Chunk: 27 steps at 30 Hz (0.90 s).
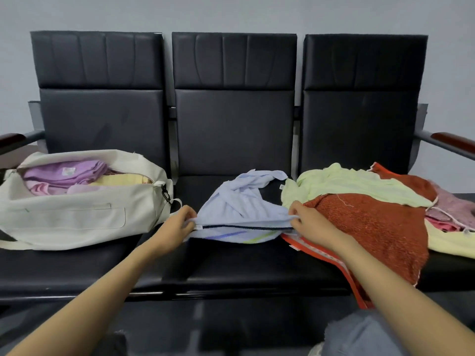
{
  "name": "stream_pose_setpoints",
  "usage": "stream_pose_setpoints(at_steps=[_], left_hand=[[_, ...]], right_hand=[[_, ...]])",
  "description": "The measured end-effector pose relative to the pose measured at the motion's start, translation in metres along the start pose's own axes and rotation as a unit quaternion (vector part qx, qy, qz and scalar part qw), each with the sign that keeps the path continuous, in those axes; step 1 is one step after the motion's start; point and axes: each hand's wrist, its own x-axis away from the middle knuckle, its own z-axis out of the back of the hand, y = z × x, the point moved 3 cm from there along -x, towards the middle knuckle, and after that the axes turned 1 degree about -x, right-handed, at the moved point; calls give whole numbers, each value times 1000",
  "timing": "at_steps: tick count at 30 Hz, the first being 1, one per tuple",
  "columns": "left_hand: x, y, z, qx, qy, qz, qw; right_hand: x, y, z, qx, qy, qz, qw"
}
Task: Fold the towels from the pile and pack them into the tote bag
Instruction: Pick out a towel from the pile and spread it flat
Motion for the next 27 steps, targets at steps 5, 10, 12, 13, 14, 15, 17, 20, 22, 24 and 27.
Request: stream_pose_setpoints(at_steps=[5, 10, 12, 13, 14, 15, 17, 20, 22, 24, 27], left_hand=[[0, 35, 55, 138, 14, 19, 990], [4, 76, 126, 259, 61, -9, 964], [5, 93, 151, 328, 123, -10, 937], [5, 100, 162, 365, 144, -11, 920], [6, 107, 171, 401, 152, -15, 903], [5, 113, 179, 427, 151, -23, 891], [-2, 120, 190, 441, 148, -41, 884], [-21, 113, 198, 338, 181, -15, 923], [-41, 94, 198, 214, 196, 35, 956], [-64, 72, 190, 155, 163, 97, 969], [-96, 44, 164, 232, 67, 175, 954]], right_hand=[[-6, -12, 65, 25, 79, 42, 996], [1, -29, 130, 71, 181, 2, 981], [10, -39, 155, -6, 237, -4, 971], [14, -43, 165, -65, 266, 0, 962], [16, -47, 175, -119, 284, 7, 951], [18, -52, 182, -162, 290, 14, 943], [16, -60, 193, -243, 284, 26, 927], [-3, -63, 198, -368, 251, 31, 895], [-23, -55, 191, -435, 190, 12, 880], [-46, -45, 174, -463, 105, -24, 880], [-80, -34, 145, -417, 9, -111, 902]])
